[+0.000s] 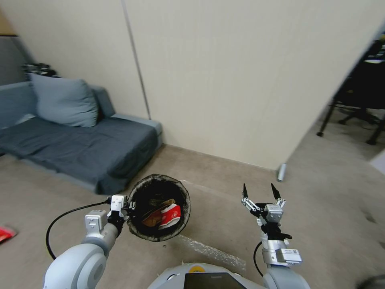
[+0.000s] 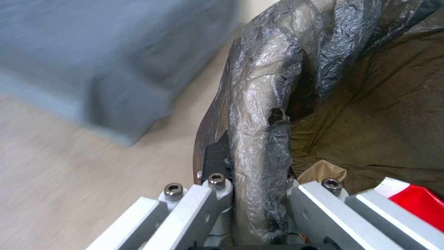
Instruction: Pick up the trash bin, then pick up the garbage from the floor and place it into the trash bin.
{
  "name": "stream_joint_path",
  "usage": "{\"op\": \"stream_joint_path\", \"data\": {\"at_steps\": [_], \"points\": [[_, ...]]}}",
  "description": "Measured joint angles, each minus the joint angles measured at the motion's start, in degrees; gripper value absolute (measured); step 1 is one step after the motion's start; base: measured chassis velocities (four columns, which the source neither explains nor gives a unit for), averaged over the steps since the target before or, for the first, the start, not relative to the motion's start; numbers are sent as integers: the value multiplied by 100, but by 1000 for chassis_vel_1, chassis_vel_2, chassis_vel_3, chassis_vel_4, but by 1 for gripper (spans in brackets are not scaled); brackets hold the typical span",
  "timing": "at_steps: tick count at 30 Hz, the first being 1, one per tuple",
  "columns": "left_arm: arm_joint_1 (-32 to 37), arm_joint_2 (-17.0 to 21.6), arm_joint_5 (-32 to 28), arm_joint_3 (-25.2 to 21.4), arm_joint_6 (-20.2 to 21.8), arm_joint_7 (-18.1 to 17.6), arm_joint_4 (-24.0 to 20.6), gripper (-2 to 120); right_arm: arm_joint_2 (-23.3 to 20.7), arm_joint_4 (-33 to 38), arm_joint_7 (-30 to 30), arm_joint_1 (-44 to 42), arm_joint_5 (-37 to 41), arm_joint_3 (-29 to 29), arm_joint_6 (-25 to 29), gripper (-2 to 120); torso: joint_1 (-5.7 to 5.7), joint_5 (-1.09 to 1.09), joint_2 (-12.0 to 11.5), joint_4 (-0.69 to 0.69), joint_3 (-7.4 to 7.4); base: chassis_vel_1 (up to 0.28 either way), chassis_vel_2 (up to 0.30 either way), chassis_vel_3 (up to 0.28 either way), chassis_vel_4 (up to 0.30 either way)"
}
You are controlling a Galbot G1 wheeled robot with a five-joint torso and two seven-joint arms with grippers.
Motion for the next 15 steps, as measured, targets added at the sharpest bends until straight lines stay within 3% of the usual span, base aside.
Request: {"op": "stream_joint_path", "data": {"at_steps": [15], "points": [[118, 6, 21, -9, 0, -6, 0, 2, -18, 73, 123, 10, -1, -89, -92, 100, 0, 0, 0, 0, 0, 128, 126, 122, 116]]}}
